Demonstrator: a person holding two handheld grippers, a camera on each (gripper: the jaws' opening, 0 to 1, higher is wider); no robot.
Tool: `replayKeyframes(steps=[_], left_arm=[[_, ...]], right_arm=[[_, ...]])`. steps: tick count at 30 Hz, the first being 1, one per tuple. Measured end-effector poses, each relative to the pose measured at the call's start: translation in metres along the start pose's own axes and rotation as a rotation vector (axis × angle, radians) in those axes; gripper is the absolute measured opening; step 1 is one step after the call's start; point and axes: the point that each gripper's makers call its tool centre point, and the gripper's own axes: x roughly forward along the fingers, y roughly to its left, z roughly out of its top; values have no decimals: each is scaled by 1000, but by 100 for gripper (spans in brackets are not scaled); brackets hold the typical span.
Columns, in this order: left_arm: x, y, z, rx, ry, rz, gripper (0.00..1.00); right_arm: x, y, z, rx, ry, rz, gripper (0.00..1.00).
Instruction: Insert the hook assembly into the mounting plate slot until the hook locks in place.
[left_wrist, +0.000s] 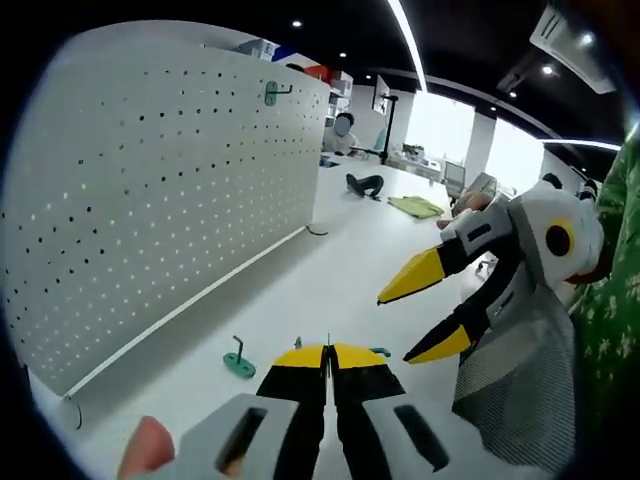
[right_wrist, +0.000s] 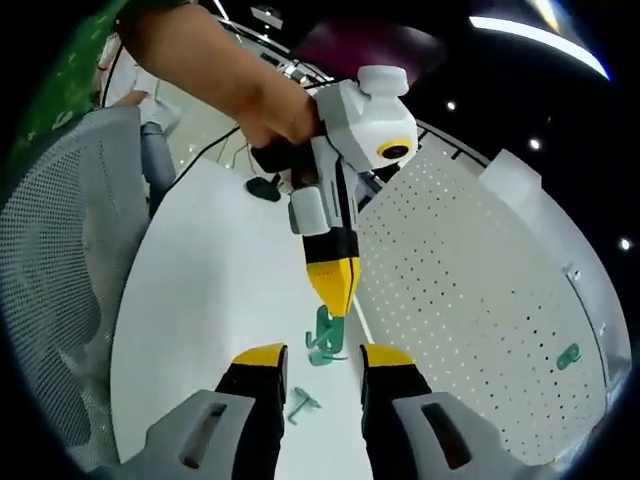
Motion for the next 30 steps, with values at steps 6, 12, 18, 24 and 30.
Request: replayKeyframes(steps=[6, 12, 18, 24, 30], left_arm=[[-1, -10, 7, -22, -18, -26, 1], [0, -17, 12, -57, -30, -55, 1], [0, -21, 15, -99, -31, -74, 1], [0, -24, 16, -155, -34, -94, 1], [0, -25, 16, -181, -32, -104, 1]], right_arm=[[0, -1, 0, -5, -1, -1, 22], [-1, -2, 1, -11, -5, -9, 16], [-2, -5, 1, -22, -8, -19, 12], [-1, -5, 1, -31, -9, -20, 9], [-2, -6, 1, -35, -6, -24, 7]])
